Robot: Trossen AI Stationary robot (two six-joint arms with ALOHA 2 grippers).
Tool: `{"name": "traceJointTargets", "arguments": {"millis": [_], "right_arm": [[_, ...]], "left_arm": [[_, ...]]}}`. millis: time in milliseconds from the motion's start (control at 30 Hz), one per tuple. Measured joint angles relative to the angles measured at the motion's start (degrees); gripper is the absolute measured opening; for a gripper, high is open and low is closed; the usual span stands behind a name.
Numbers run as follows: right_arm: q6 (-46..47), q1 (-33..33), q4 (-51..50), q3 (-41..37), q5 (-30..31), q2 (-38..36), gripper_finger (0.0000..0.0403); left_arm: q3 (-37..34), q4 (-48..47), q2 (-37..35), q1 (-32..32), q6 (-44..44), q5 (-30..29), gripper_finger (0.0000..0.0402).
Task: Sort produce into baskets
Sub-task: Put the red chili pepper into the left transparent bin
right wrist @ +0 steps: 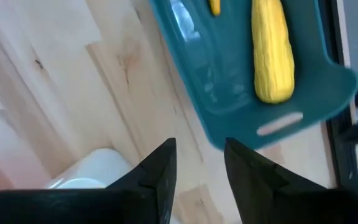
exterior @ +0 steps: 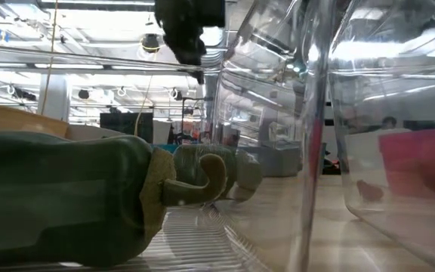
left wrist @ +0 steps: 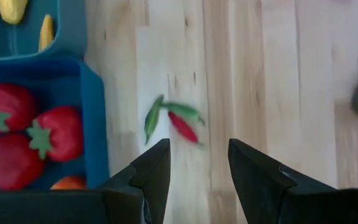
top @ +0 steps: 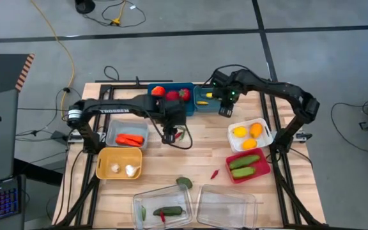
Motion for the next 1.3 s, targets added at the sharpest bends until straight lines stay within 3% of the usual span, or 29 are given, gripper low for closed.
{"name": "traceJointTargets", "arguments": {"millis": [200, 567, 833, 1133, 1300], "right_arm": [[5.12, 1.37, -5.86, 2.21, -0.17, -0.62, 0.0155], [7.18, 9.97, -8.65, 2.28, -0.35, -5.15, 0.0154], [10.38, 15.88, -8.58, 2.28, -0.35, -7.1, 0.0154], [10.37, 20.25, -8.7, 2.15, -0.42, -7.21, 0.0154], [12.98, 21.96, -9.18, 2.15, -0.39, -7.21, 0.0154]], "left_arm": [[-8.25, 10.19, 0.57, 0.0, -4.0, 0.08, 0.0149], [-17.42, 19.2, 1.95, 0.07, -11.22, -0.9, 0.0149], [-19.27, 21.22, 4.81, 0.09, -14.82, -0.98, 0.0152], [-19.62, 22.88, 7.77, 0.13, -16.74, -2.19, 0.0199], [-19.74, 24.5, 9.34, 0.37, -16.56, -3.82, 0.0205]]}}
